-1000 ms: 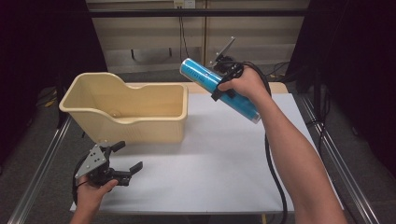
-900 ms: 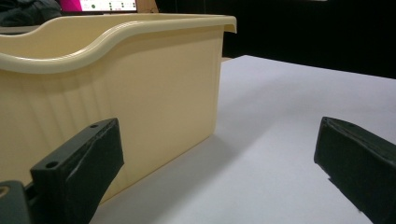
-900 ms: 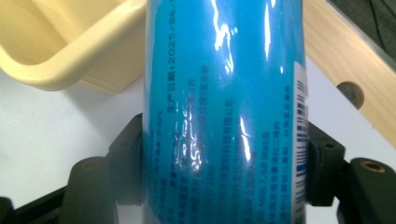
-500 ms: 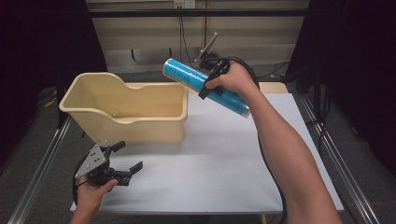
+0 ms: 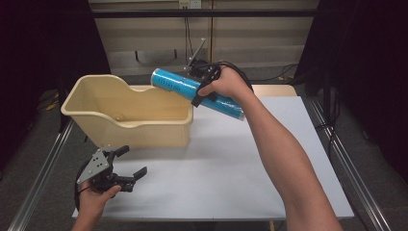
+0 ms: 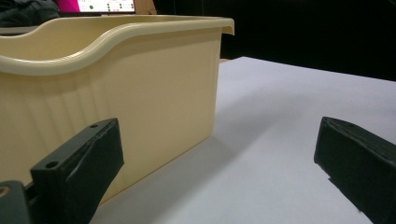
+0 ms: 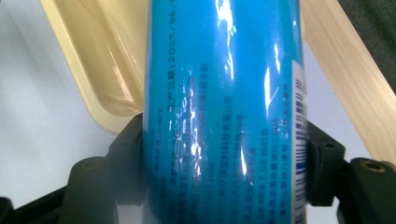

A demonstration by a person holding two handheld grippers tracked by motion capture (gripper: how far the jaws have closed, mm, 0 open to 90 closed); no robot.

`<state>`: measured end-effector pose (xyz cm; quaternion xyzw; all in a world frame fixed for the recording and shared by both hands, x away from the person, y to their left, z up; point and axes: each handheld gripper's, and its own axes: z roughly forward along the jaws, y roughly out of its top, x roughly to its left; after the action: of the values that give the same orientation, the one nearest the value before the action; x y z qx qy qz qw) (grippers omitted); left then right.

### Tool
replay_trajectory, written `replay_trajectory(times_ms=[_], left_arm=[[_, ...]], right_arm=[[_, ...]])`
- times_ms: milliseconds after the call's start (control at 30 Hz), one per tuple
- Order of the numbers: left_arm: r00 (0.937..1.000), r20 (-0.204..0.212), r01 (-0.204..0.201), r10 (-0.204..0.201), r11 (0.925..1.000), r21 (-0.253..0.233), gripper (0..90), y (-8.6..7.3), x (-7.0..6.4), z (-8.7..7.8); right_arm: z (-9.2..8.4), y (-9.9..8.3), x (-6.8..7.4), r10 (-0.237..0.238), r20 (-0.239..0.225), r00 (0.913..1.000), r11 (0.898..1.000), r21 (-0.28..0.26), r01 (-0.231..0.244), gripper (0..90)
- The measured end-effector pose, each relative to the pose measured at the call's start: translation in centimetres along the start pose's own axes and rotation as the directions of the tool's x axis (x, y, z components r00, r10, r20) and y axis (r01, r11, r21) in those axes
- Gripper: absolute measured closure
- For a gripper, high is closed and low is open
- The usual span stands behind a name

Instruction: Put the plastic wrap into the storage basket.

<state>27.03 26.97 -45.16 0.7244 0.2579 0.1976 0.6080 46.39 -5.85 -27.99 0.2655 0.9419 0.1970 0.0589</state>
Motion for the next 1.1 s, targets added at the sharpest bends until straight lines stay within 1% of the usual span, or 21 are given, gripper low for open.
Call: replay_trajectory(times_ms=[100, 200, 300, 333, 400, 433, 500, 667, 800, 867, 933, 1000, 1067, 1100], left_arm=[[1.0000, 0.002, -0.002, 0.002, 1.0000, 0.000, 1.1, 0.0, 0.0, 0.0], [1.0000, 0.004, -0.003, 0.003, 1.0000, -0.001, 1.2, 0.0, 0.0, 0.0], [1.0000, 0.005, -0.002, 0.002, 1.0000, 0.000, 1.1, 0.0, 0.0, 0.0], [1.0000, 0.006, -0.002, 0.002, 1.0000, 0.000, 1.1, 0.0, 0.0, 0.0], [1.0000, 0.007, -0.002, 0.002, 1.0000, 0.000, 1.1, 0.0, 0.0, 0.0], [1.0000, 0.005, -0.004, 0.004, 1.0000, 0.001, 1.1, 0.0, 0.0, 0.0], [1.0000, 0.006, -0.005, 0.005, 1.0000, 0.000, 1.2, 0.0, 0.0, 0.0], [0.9999, 0.009, -0.006, 0.006, 1.0000, -0.002, 1.2, 0.0, 0.0, 0.1], [1.0000, 0.009, -0.002, 0.002, 1.0000, 0.000, 1.2, 0.0, 0.0, 0.1], [1.0000, 0.010, -0.002, 0.002, 1.0000, 0.004, 1.2, 0.0, 0.0, 0.1], [1.0000, 0.008, -0.004, 0.004, 1.0000, 0.003, 1.1, 0.0, 0.1, 0.1], [1.0000, 0.007, -0.004, 0.004, 1.0000, 0.003, 1.1, 0.0, 0.1, 0.1], [0.9999, 0.010, -0.006, 0.006, 1.0000, 0.007, 1.2, 0.0, 0.1, 0.1], [0.9999, 0.009, -0.006, 0.006, 1.0000, 0.007, 1.1, 0.0, 0.1, 0.1]], right_arm=[[0.5, 0.4, 0.2, -0.019, -0.002, 0.9998, 1.000, 0.005, 0.019, 32.1], [0.8, 0.7, 0.3, -0.031, -0.015, 0.9994, 0.999, 0.006, 0.031, 32.1], [1.1, 1.0, 0.6, -0.048, -0.013, 0.9988, 0.999, 0.016, 0.048, 32.1], [1.3, 1.1, 0.7, -0.043, -0.012, 0.9990, 0.999, 0.017, 0.043, 32.1], [1.5, 1.2, 0.7, -0.058, -0.017, 0.9982, 0.998, 0.018, 0.059, 32.1], [1.6, 1.2, 0.8, -0.050, -0.017, 0.9986, 0.999, 0.018, 0.051, 32.1], [1.9, 1.4, 0.8, -0.071, -0.020, 0.9973, 0.997, 0.024, 0.072, 32.1], [2.5, 1.8, 1.2, -0.094, -0.026, 0.9953, 0.995, 0.035, 0.095, 32.1], [2.9, 2.3, 1.3, -0.119, -0.033, 0.9924, 0.992, 0.042, 0.120, 32.1], [3.1, 2.5, 1.4, -0.142, -0.036, 0.9892, 0.988, 0.048, 0.144, 32.1], [3.4, 2.7, 1.5, -0.158, -0.040, 0.9866, 0.986, 0.042, 0.160, 32.1], [3.7, 2.9, 1.6, -0.162, -0.047, 0.9857, 0.986, 0.041, 0.164, 32.0], [3.9, 3.1, 1.8, -0.192, -0.042, 0.9805, 0.980, 0.045, 0.194, 32.0], [3.9, 3.2, 1.9, -0.192, -0.042, 0.9805, 0.980, 0.048, 0.194, 32.0]])
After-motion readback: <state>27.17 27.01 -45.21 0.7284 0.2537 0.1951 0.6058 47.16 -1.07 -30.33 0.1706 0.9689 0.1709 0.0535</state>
